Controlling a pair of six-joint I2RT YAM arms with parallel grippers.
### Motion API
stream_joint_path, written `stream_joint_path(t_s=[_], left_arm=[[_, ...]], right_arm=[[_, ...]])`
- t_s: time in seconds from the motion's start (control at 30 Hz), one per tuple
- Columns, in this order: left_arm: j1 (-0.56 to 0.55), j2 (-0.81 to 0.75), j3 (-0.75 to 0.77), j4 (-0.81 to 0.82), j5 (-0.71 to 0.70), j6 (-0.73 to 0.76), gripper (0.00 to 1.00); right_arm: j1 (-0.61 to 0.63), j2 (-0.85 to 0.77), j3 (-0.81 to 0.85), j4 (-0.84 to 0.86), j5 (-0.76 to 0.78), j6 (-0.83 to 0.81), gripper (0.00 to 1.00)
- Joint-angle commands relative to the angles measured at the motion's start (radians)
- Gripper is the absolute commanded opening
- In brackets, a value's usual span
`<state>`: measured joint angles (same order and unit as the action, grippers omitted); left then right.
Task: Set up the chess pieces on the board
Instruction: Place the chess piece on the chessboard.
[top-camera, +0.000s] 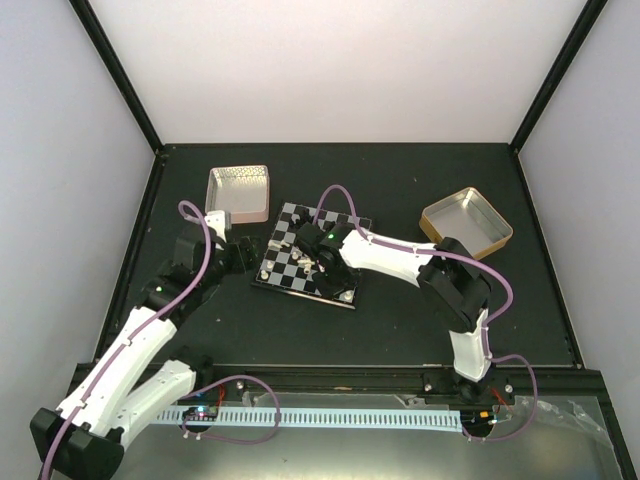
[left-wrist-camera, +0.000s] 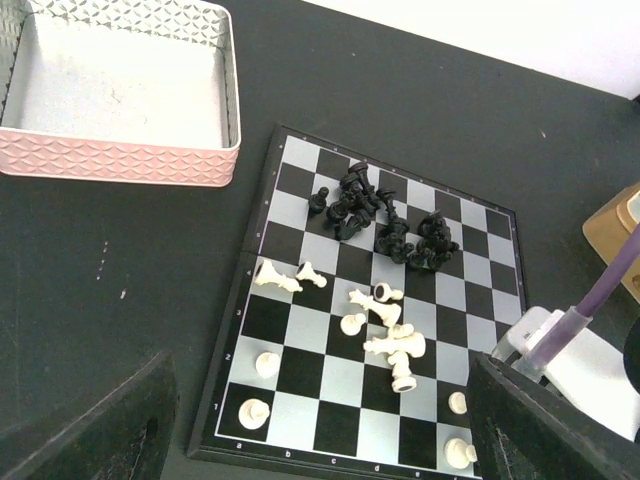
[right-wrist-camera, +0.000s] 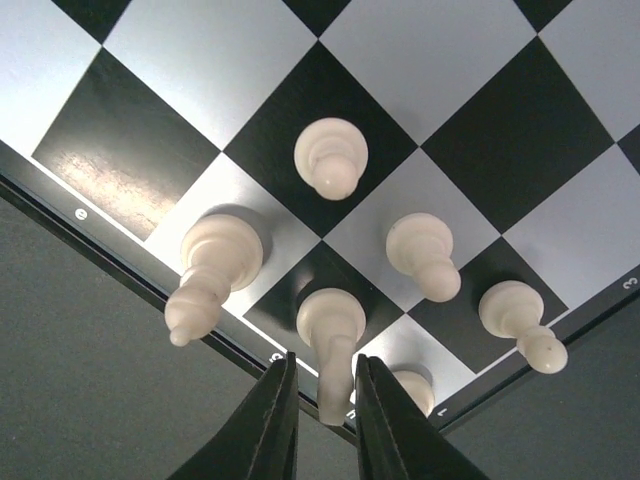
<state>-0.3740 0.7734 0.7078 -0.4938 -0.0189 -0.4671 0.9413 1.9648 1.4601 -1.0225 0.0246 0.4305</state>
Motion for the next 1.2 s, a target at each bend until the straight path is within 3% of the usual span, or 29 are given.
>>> stream_joint_path(t_s=[0.0, 0.2, 0.37, 0.57, 1.17], left_arm=[[0.010, 0.006, -0.001, -0.013, -0.018, -0.003, 0.80], [0.013, 0.009, -0.001, -0.011, -0.012, -0.002, 0.80], [0.014, 0.018, -0.002, -0.009, -0.006, 0.000, 0.80], [0.015, 0.029, 0.005, -0.011, -0.003, 0.002, 0.80], [0.016, 0.052, 0.005, -0.011, 0.005, 0.006, 0.80]], right_arm=[[0.005, -0.019, -0.003, 0.031, 0.014, 0.007, 0.16], [0.005, -0.037, -0.009, 0.048, 0.023, 0.016, 0.14], [0.005, -0.062, -0.015, 0.044, 0.043, 0.024, 0.23], [0.003, -0.113, -0.036, 0.083, 0.078, 0.044, 0.26], [0.005, -0.058, -0.073, 0.140, 0.065, 0.012, 0.11]])
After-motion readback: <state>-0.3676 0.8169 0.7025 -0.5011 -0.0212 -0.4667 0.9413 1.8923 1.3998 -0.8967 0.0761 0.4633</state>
